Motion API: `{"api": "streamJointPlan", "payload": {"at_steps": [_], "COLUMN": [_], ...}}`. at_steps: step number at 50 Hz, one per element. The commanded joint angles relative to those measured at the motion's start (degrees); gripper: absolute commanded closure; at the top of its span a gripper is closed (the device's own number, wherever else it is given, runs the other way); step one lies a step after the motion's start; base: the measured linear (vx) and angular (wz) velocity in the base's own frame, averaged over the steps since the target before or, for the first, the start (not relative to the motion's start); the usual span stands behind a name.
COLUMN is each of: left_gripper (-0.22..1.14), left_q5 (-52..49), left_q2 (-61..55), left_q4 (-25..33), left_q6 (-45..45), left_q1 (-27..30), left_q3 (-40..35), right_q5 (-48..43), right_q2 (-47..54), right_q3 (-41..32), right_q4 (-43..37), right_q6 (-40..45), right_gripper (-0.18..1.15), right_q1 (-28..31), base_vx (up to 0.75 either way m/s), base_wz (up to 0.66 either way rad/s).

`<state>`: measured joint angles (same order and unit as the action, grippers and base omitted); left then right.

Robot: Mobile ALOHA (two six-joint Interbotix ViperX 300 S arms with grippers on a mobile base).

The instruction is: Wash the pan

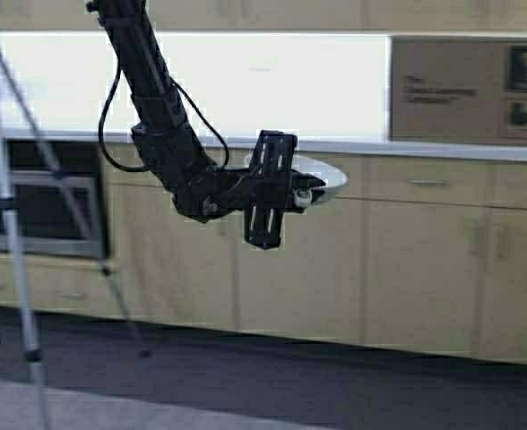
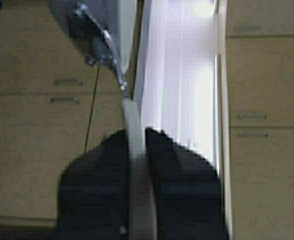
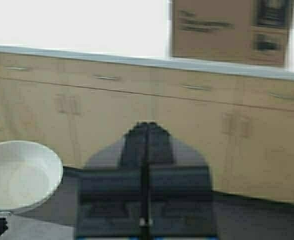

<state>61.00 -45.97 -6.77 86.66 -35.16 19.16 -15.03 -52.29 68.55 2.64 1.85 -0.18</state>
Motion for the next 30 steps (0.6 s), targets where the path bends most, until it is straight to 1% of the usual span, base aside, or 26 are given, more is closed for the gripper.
{"api": "streamJointPlan", "payload": {"at_steps": [1,17,30], "left_gripper": [0.89,0.89,0.89], "left_q5": [1.1,1.2,1.7], "left_q2": [4.0,4.2,6.8], "left_q4": [-0.2,-0.8,-0.7], "left_q6": [-1.0,-1.0,-1.1], "left_q1": [0.3,0.3,0.4], "left_q3": [-0.4,-0.3,1.0], "right_q5": [-0.3,-0.3,-0.4], "right_q2": [0.2,0.5,0.8], "right_q3": [-0.8,-1.1,-1.3], "right_q4": [0.1,0.4,0.4], "right_q6": [0.3,1.9,2.0], "right_gripper": [0.91,0.91,0.91], "right_q1": [0.0,0.0,0.0], "base_vx": [0.14,0.15,0.17], "base_wz": [0.81,0.77,0.58]}}
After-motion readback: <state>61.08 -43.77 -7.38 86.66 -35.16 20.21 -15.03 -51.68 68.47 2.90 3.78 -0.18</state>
